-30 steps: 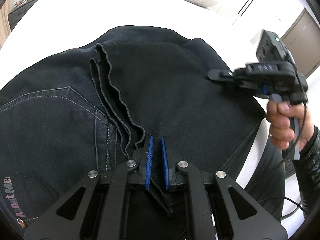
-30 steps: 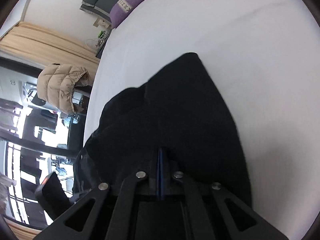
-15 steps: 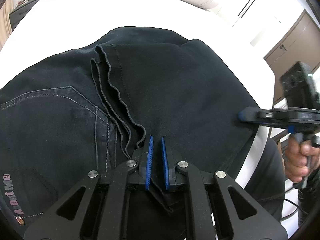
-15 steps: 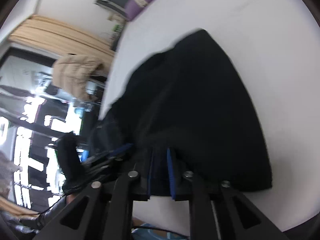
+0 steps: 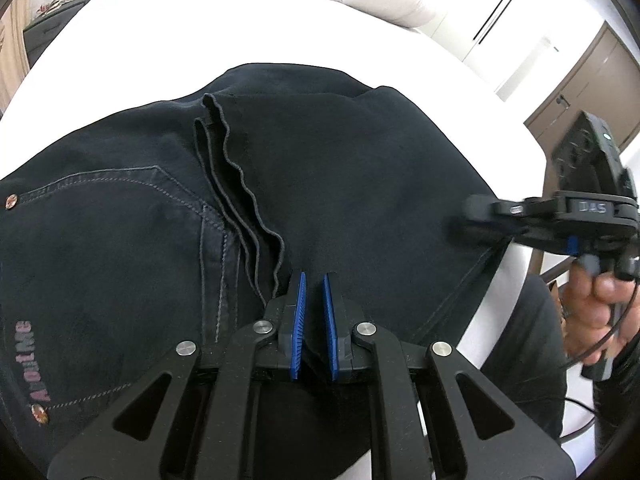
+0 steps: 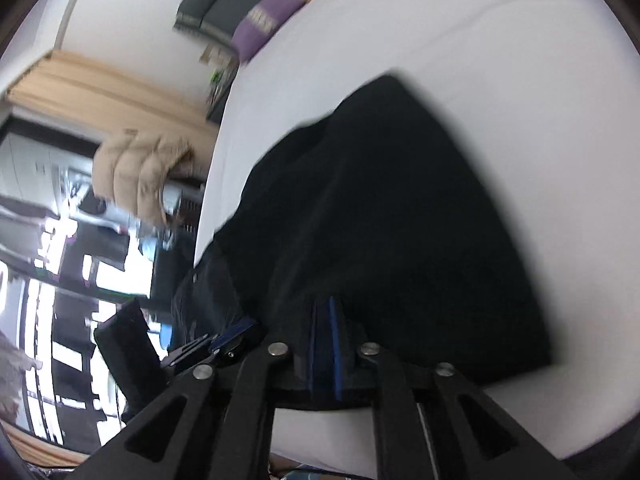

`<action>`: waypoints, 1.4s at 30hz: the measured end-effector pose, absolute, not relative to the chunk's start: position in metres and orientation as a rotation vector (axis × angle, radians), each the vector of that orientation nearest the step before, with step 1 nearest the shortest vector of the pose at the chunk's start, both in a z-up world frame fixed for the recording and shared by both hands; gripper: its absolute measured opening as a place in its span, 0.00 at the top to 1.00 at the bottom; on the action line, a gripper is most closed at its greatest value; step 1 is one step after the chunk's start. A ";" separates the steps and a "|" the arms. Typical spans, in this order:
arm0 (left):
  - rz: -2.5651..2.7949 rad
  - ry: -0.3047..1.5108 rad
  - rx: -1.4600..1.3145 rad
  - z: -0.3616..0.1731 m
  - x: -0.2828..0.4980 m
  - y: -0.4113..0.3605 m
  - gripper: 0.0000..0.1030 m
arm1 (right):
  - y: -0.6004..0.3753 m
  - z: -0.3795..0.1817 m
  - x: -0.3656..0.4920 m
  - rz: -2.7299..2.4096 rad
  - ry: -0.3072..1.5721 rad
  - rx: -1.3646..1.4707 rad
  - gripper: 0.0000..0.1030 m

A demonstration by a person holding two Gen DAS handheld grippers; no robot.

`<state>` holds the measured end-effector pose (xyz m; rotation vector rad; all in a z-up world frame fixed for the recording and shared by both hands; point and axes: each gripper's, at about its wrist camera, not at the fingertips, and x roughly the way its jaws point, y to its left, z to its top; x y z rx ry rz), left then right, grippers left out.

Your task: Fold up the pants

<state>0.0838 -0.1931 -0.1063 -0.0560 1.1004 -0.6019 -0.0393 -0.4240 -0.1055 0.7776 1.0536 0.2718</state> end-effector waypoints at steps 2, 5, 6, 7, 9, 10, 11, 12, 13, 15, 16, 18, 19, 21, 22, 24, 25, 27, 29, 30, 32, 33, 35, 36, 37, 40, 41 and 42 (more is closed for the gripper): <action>-0.603 1.099 -0.066 -0.105 0.080 -0.187 0.91 | -0.416 -0.114 -0.031 0.268 1.075 0.780 0.89; -0.600 1.101 -0.098 -0.106 0.077 -0.176 0.91 | -0.429 -0.127 -0.027 0.203 1.084 0.846 1.00; -0.592 1.101 -0.104 -0.106 0.076 -0.173 0.90 | -0.436 -0.128 -0.030 0.171 1.076 0.863 1.00; -0.590 1.103 -0.120 -0.107 0.076 -0.169 0.90 | -0.442 -0.125 -0.032 0.134 1.061 0.874 1.00; -0.595 1.105 -0.146 -0.109 0.075 -0.162 0.90 | -0.452 -0.116 -0.038 0.050 1.031 0.874 0.97; -0.596 1.104 -0.158 -0.109 0.075 -0.160 0.90 | -0.454 -0.109 -0.041 0.031 1.013 0.873 0.90; -0.594 1.102 -0.155 -0.108 0.074 -0.159 0.90 | -0.453 -0.104 -0.042 0.044 1.004 0.868 0.85; -0.590 1.097 -0.148 -0.107 0.073 -0.160 0.90 | -0.446 -0.097 -0.040 0.079 1.000 0.851 0.76; -0.583 1.090 -0.146 -0.105 0.071 -0.160 0.90 | -0.437 -0.092 -0.037 0.117 1.001 0.834 0.68; -0.577 1.075 -0.154 -0.099 0.067 -0.156 0.90 | -0.416 -0.088 -0.029 0.184 1.006 0.799 0.63; -0.574 1.062 -0.159 -0.094 0.062 -0.151 0.90 | -0.404 -0.088 -0.026 0.219 1.015 0.777 0.61; -0.568 1.039 -0.177 -0.087 0.056 -0.140 0.90 | -0.385 -0.095 -0.015 0.277 1.046 0.756 0.58; -0.553 1.024 -0.192 -0.082 0.052 -0.130 0.90 | -0.378 -0.102 -0.010 0.284 1.064 0.758 0.58; -0.520 1.013 -0.217 -0.076 0.047 -0.110 0.90 | -0.375 -0.118 -0.002 0.275 1.083 0.783 0.60; -0.496 1.007 -0.247 -0.074 0.044 -0.095 0.90 | -0.379 -0.122 0.000 0.276 1.069 0.817 0.62; -0.461 0.993 -0.295 -0.071 0.039 -0.073 0.90 | -0.394 -0.125 0.000 0.268 1.042 0.903 0.62; -0.428 0.982 -0.329 -0.068 0.036 -0.057 0.90 | -0.402 -0.124 -0.002 0.240 1.026 0.918 0.62; -0.385 0.965 -0.375 -0.063 0.027 -0.032 0.87 | -0.415 -0.116 -0.005 0.149 1.009 0.906 0.61; -0.337 0.943 -0.430 -0.059 0.019 -0.008 0.67 | -0.416 -0.102 -0.006 0.119 0.992 0.877 0.57; -0.313 0.930 -0.469 -0.058 0.014 0.005 0.55 | -0.409 -0.096 -0.002 0.153 0.987 0.858 0.57; -0.259 0.902 -0.548 -0.055 0.005 0.032 0.20 | -0.385 -0.086 0.011 0.249 1.008 0.810 0.57; -0.241 0.890 -0.576 -0.053 0.000 0.043 0.20 | -0.370 -0.083 0.020 0.291 1.024 0.780 0.57; -0.217 0.899 -0.635 -0.052 -0.009 0.061 0.20 | -0.339 -0.082 0.040 0.365 1.056 0.723 0.57; -0.210 0.904 -0.657 -0.052 -0.013 0.067 0.20 | -0.329 -0.084 0.047 0.389 1.068 0.715 0.55; -0.199 0.904 -0.689 -0.052 -0.021 0.078 0.20 | -0.319 -0.090 0.061 0.417 1.087 0.723 0.49; -0.177 0.925 -0.748 -0.056 -0.031 0.095 0.20 | -0.308 -0.112 0.092 0.345 1.158 0.732 0.49; -0.172 0.932 -0.769 -0.058 -0.034 0.100 0.20 | -0.311 -0.119 0.097 0.313 1.162 0.750 0.51; -0.169 0.935 -0.795 -0.059 -0.040 0.106 0.20 | -0.315 -0.122 0.098 0.301 1.145 0.785 0.52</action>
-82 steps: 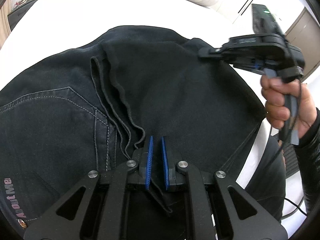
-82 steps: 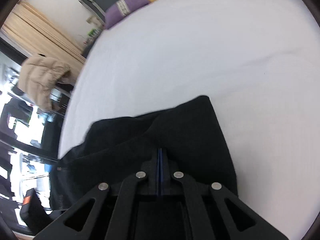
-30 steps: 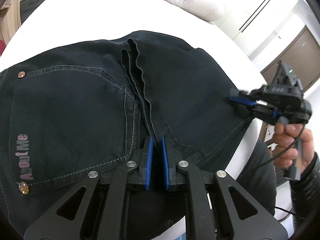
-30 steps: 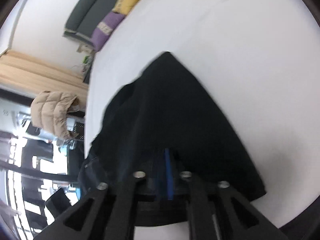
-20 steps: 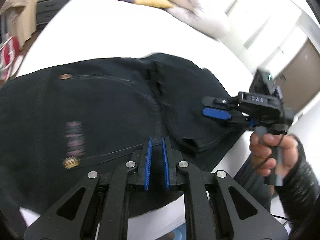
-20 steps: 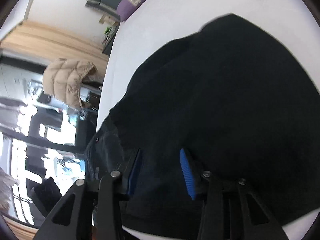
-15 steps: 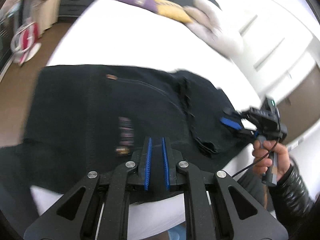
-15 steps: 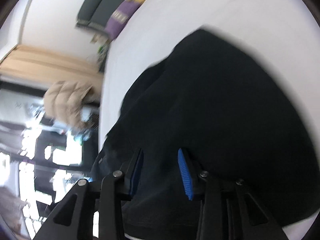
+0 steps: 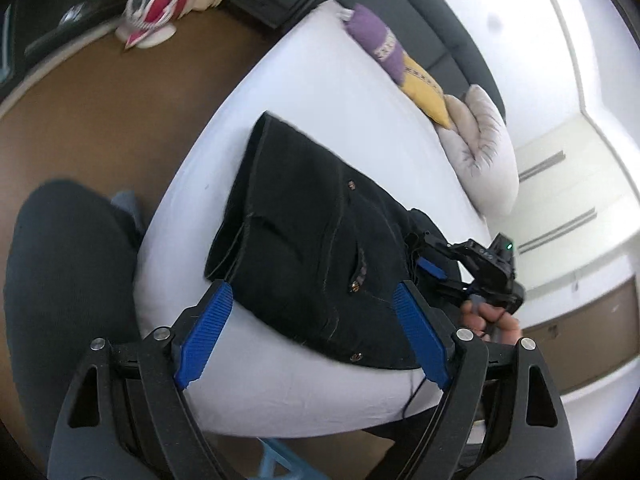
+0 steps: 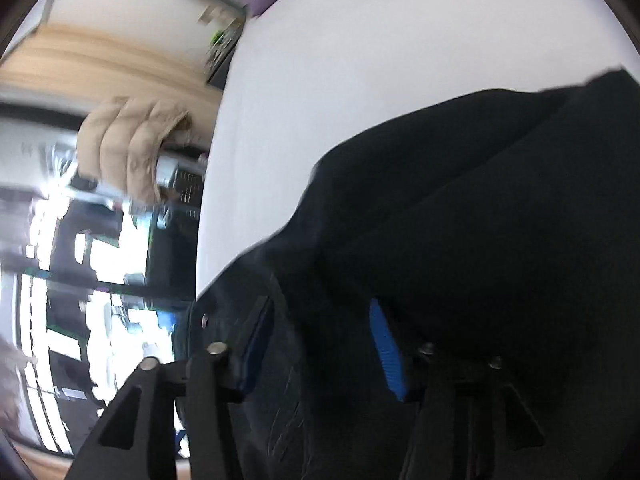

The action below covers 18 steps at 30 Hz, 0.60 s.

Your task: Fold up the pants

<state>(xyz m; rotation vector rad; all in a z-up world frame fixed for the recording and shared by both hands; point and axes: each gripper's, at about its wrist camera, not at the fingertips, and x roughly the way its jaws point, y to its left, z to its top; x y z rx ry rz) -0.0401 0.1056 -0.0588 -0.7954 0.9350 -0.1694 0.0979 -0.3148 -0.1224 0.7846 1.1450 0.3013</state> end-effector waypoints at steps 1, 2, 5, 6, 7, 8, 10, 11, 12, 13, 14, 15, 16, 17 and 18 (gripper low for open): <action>-0.171 0.939 -0.836 -0.062 -0.043 0.113 0.20 | -0.320 -0.122 0.097 0.288 1.125 0.818 0.52; -0.165 0.943 -0.859 -0.065 -0.046 0.118 0.20 | -0.323 -0.118 0.093 0.260 1.105 0.830 0.52; -0.143 0.959 -0.942 -0.078 -0.050 0.126 0.20 | -0.321 -0.097 0.077 0.222 1.055 0.757 0.49; -0.141 0.963 -0.980 -0.083 -0.052 0.130 0.20 | -0.320 -0.092 0.071 0.243 1.036 0.764 0.49; -0.138 0.968 -1.006 -0.088 -0.054 0.132 0.20 | -0.318 -0.089 0.066 0.272 1.021 0.785 0.49; -0.132 0.975 -1.036 -0.093 -0.056 0.134 0.20 | -0.313 -0.088 0.061 0.301 1.011 0.804 0.49; -0.139 0.976 -1.095 -0.102 -0.056 0.137 0.20 | -0.304 -0.087 0.054 0.334 1.011 0.803 0.49; -0.147 0.973 -1.120 -0.106 -0.056 0.134 0.20 | -0.300 -0.088 0.052 0.352 1.013 0.805 0.49; -0.154 0.972 -1.145 -0.111 -0.056 0.133 0.20 | -0.294 -0.090 0.052 0.382 1.016 0.817 0.49; -0.162 0.972 -1.176 -0.117 -0.055 0.130 0.20 | -0.288 -0.091 0.053 0.405 1.020 0.834 0.49; -0.171 0.974 -1.216 -0.126 -0.055 0.126 0.20 | -0.289 -0.092 0.052 0.420 1.024 0.848 0.49; -0.177 0.974 -1.251 -0.132 -0.055 0.125 0.21 | -0.287 -0.094 0.051 0.435 1.028 0.862 0.49; -0.180 0.972 -1.285 -0.140 -0.057 0.125 0.21 | -0.284 -0.094 0.049 0.454 1.027 0.872 0.49; -0.178 0.965 -1.309 -0.144 -0.057 0.125 0.21 | -0.283 -0.094 0.047 0.466 1.025 0.874 0.49; -0.179 0.959 -1.320 -0.147 -0.058 0.125 0.21 | -0.280 -0.092 0.046 0.479 1.021 0.873 0.49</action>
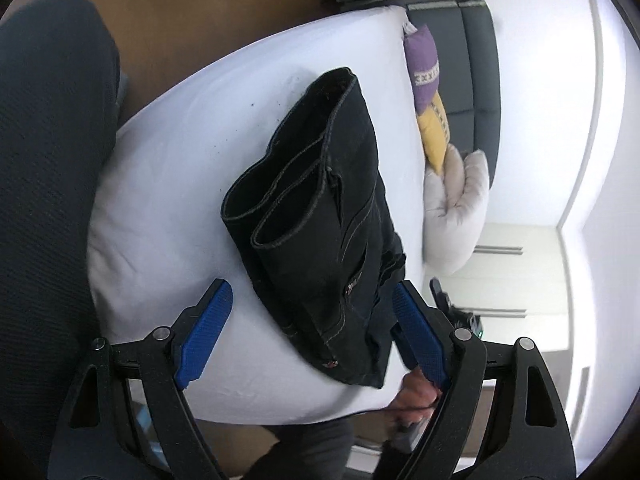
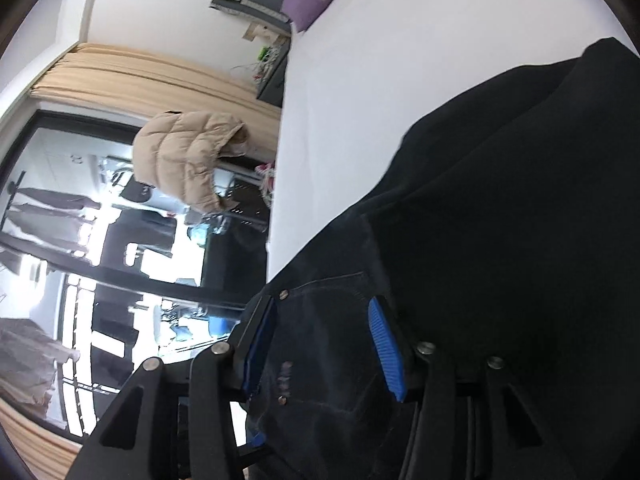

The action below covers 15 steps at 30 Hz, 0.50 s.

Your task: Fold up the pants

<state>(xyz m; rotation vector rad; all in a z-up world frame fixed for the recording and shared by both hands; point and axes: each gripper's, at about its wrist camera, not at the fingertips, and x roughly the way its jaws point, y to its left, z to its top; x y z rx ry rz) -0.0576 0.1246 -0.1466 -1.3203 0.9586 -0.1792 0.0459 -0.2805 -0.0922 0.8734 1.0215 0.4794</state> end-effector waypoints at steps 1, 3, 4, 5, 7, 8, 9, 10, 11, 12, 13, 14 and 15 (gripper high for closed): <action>-0.182 0.947 -1.343 -0.151 -0.059 0.126 0.21 | -0.278 -0.090 0.047 0.489 1.020 0.873 0.49; -0.178 0.926 -1.395 -0.157 -0.060 0.129 0.21 | -0.281 -0.090 0.044 0.498 1.016 0.879 0.49; -0.177 0.914 -1.418 -0.161 -0.049 0.132 0.21 | -0.281 -0.089 0.044 0.501 1.015 0.882 0.49; -0.178 0.903 -1.433 -0.162 -0.047 0.133 0.22 | -0.283 -0.089 0.043 0.505 1.013 0.884 0.49; -0.179 0.885 -1.461 -0.166 -0.044 0.134 0.30 | -0.281 -0.089 0.044 0.512 1.014 0.886 0.49; -0.176 0.886 -1.470 -0.168 -0.043 0.134 0.40 | -0.284 -0.089 0.043 0.516 1.015 0.886 0.49; -0.170 0.888 -1.483 -0.171 -0.042 0.135 0.45 | -0.285 -0.090 0.044 0.521 1.018 0.885 0.49; -0.165 0.890 -1.507 -0.176 -0.042 0.136 0.54 | -0.283 -0.091 0.047 0.524 1.023 0.882 0.49; -0.165 0.894 -1.517 -0.179 -0.042 0.136 0.64 | -0.286 -0.092 0.046 0.526 1.027 0.878 0.49; -0.165 0.899 -1.524 -0.181 -0.041 0.137 0.67 | -0.286 -0.093 0.047 0.528 1.031 0.871 0.49; -0.168 0.903 -1.530 -0.182 -0.042 0.139 0.70 | -0.285 -0.093 0.047 0.527 1.036 0.864 0.49; -0.169 0.903 -1.529 -0.182 -0.041 0.138 0.72 | -0.284 -0.092 0.049 0.525 1.042 0.855 0.50; -0.170 0.904 -1.522 -0.181 -0.041 0.138 0.74 | -0.283 -0.091 0.050 0.523 1.046 0.848 0.51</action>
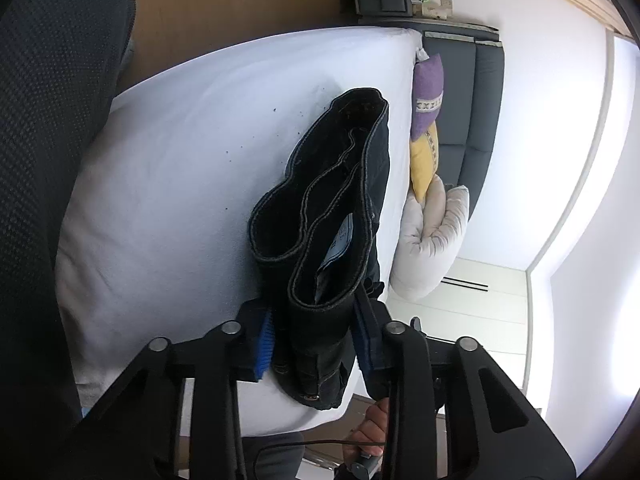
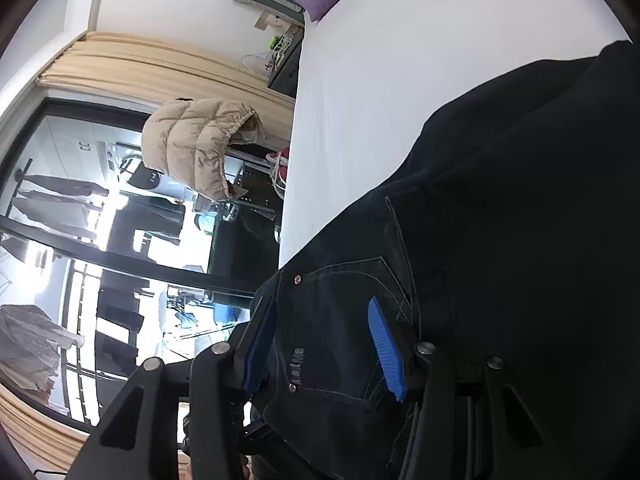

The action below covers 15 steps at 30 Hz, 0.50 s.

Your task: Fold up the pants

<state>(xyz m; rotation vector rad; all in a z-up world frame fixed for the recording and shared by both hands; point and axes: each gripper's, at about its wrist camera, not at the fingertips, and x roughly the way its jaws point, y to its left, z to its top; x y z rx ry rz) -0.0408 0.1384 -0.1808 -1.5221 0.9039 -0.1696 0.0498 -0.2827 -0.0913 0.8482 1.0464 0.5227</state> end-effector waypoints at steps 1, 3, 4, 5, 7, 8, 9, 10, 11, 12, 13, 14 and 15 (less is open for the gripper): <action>-0.173 0.903 -1.505 -0.178 -0.040 0.140 0.77 | -0.282 -0.090 0.052 0.516 1.054 0.833 0.51; -0.177 0.893 -1.473 -0.172 -0.037 0.138 0.81 | -0.283 -0.089 0.056 0.493 1.067 0.807 0.54; -0.185 0.884 -1.435 -0.164 -0.038 0.138 0.83 | -0.285 -0.089 0.059 0.475 1.073 0.801 0.55; -0.187 0.878 -1.408 -0.159 -0.037 0.138 0.84 | -0.287 -0.090 0.061 0.462 1.080 0.798 0.55; -0.197 0.867 -1.326 -0.146 -0.033 0.135 0.85 | -0.293 -0.093 0.067 0.441 1.099 0.792 0.58; -0.201 0.863 -1.283 -0.140 -0.031 0.133 0.85 | -0.294 -0.095 0.071 0.425 1.113 0.777 0.59; -0.204 0.860 -1.260 -0.135 -0.030 0.134 0.85 | -0.294 -0.096 0.075 0.414 1.127 0.761 0.60; -0.209 0.856 -1.234 -0.130 -0.028 0.132 0.85 | -0.295 -0.099 0.080 0.405 1.141 0.745 0.61; -0.214 0.852 -1.212 -0.125 -0.027 0.130 0.85 | -0.294 -0.103 0.085 0.388 1.163 0.719 0.62; -0.217 0.849 -1.194 -0.122 -0.025 0.129 0.85 | -0.294 -0.108 0.090 0.370 1.182 0.702 0.63; -0.217 0.849 -1.166 -0.117 -0.021 0.126 0.85 | -0.293 -0.113 0.093 0.354 1.202 0.685 0.66; -0.216 0.850 -1.154 -0.115 -0.020 0.125 0.85 | -0.291 -0.120 0.098 0.332 1.232 0.655 0.72; -0.215 0.850 -1.144 -0.112 -0.019 0.123 0.85 | -0.288 -0.127 0.101 0.308 1.252 0.616 0.76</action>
